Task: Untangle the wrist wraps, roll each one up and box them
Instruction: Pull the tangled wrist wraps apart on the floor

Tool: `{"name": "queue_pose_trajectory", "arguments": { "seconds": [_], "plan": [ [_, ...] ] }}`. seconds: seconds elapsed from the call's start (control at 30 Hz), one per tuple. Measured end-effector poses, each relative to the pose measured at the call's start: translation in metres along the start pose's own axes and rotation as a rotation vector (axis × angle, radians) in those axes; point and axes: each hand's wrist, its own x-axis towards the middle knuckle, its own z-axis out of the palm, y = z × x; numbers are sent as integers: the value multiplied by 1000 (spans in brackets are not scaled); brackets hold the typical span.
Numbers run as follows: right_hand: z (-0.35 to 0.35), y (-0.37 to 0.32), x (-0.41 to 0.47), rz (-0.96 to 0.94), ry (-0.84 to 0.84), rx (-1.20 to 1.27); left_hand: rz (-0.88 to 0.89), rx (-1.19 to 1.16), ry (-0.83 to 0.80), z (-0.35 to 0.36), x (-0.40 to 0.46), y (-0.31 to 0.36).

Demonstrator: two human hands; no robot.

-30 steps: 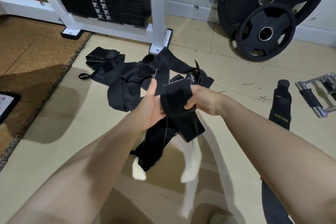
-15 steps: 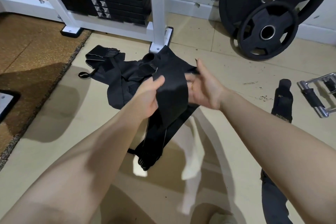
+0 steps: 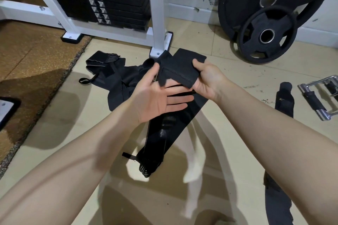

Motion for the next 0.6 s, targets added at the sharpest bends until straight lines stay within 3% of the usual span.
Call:
{"name": "queue_pose_trajectory", "arguments": {
  "seconds": [0.13, 0.2, 0.27, 0.33, 0.43, 0.5, 0.6],
  "plan": [
    [2, -2, -5, 5, -44, -88, 0, -5, 143, -12, 9, 3],
    [-2, 3, -11, 75, -145, -331, 14, -126, 217, -19, 16, 3],
    [-10, 13, -17, 229, -281, -618, 29, -275, 246, -25, 22, 6],
    [-25, 25, -19, 423, -422, -753, 59, -326, 285, -29, 27, 9],
    [-47, 34, -16, 622, -562, -865, 21, -116, 416, -30, 30, 4],
    [-57, 35, -8, 623, -489, -854, -24, 71, 472, -37, 29, -8],
    [-65, 38, 16, 443, -148, -550, -36, 299, 358, -53, 19, -29]
  ]
}}
